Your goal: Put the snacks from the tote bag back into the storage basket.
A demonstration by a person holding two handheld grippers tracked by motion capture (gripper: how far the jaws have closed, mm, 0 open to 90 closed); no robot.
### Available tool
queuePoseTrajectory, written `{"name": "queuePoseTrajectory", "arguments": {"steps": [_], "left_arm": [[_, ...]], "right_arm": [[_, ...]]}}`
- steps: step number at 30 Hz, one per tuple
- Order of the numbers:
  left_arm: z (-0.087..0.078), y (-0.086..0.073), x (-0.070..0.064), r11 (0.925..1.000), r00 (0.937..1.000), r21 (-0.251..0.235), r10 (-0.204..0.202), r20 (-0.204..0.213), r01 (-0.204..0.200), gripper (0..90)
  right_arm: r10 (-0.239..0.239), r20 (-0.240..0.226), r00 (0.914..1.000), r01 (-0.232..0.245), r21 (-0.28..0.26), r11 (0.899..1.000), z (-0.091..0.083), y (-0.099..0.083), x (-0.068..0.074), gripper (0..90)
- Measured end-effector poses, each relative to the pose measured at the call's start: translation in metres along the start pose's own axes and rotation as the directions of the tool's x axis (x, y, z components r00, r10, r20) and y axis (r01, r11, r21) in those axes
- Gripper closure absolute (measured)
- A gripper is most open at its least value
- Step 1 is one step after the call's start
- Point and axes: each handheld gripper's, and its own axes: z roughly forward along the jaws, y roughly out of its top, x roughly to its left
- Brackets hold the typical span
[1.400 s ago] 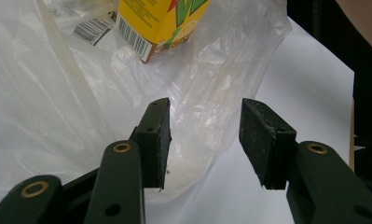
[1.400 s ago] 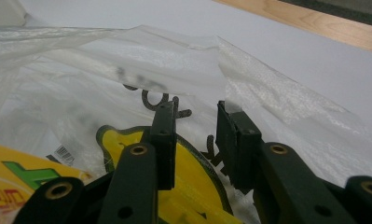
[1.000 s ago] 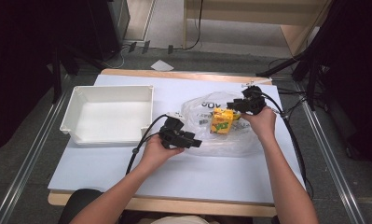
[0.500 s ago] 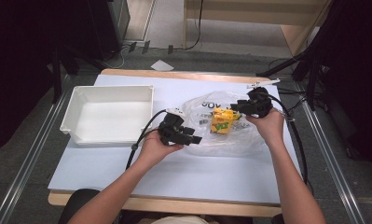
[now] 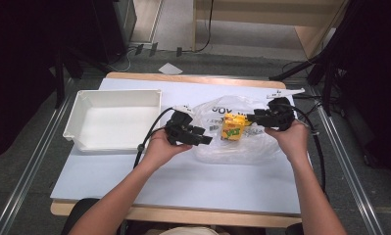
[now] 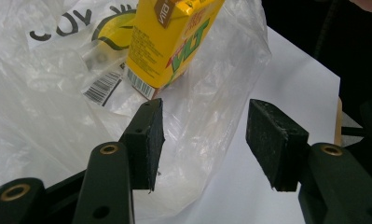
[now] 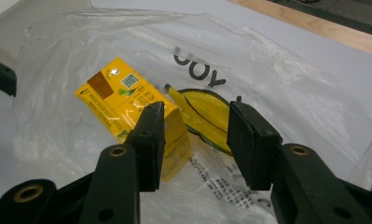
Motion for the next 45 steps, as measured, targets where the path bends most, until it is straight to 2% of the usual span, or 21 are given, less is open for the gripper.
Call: {"name": "queuePoseTrajectory", "arguments": {"steps": [6, 8, 10, 14, 18, 24, 27, 33, 41, 43, 45], "left_arm": [[0.001, 0.009, 0.001, 0.9996, 0.9999, 0.025, 0.015, 0.005, -0.016, 46.2], [0.002, 0.01, 0.001, 0.9996, 0.9998, 0.02, 0.02, 0.008, -0.02, 45.9], [0.004, 0.015, 0.003, 0.9991, 0.9996, 0.034, 0.025, 0.008, -0.025, 45.6], [0.004, 0.022, 0.004, 0.9986, 0.9991, 0.033, 0.041, 0.006, -0.041, 45.6], [0.008, 0.024, 0.008, 0.999, 0.9991, 0.017, 0.04, 0.009, -0.041, 45.7], [0.013, 0.027, 0.009, 0.9961, 0.9969, 0.041, 0.078, 0.0, -0.078, 45.9], [0.014, 0.028, 0.01, 0.9964, 0.9971, 0.037, 0.076, 0.001, -0.076, 45.9], [0.013, 0.03, 0.013, 0.9938, 0.9942, 0.03, 0.108, -0.006, -0.107, 45.9], [0.016, 0.033, 0.015, 0.9928, 0.9927, 0.012, 0.12, -0.014, -0.119, 44.5], [0.019, 0.036, 0.013, 0.9901, 0.9902, 0.035, 0.137, -0.026, -0.136, 43.4], [0.019, 0.038, 0.012, 0.9888, 0.989, 0.035, 0.146, -0.023, -0.145, 43.1]], "right_arm": [[0.015, -0.013, 0.9998, -0.015, -0.012, 1.0, -0.006, -0.01, 0.004, 53.3], [0.016, -0.015, 0.9998, -0.016, -0.013, 1.0, -0.007, -0.013, 0.005, 53.0], [0.01, -0.015, 0.9998, -0.01, -0.017, 1.0, -0.008, -0.016, 0.006, 52.9], [0.006, -0.02, 0.9998, -0.007, -0.018, 1.0, -0.01, -0.023, 0.01, 52.9], [0.003, -0.027, 0.9996, -0.004, -0.026, 1.0, -0.013, -0.031, 0.013, 52.9], [-0.001, -0.031, 0.9995, 0.0, -0.033, 0.999, -0.017, -0.04, 0.016, 52.9], [-0.004, -0.032, 0.9995, 0.003, -0.032, 0.999, -0.017, -0.044, 0.018, 52.9], [-0.007, -0.034, 0.9994, 0.006, -0.023, 1.0, -0.02, -0.054, 0.025, 52.7], [-0.014, -0.036, 0.9992, 0.013, -0.017, 1.0, -0.021, -0.062, 0.031, 51.2], [-0.007, -0.039, 0.9992, 0.007, -0.008, 1.0, -0.02, -0.065, 0.033, 51.1], [-0.007, -0.039, 0.9992, 0.007, -0.002, 1.0, -0.02, -0.067, 0.035, 50.8]]}}
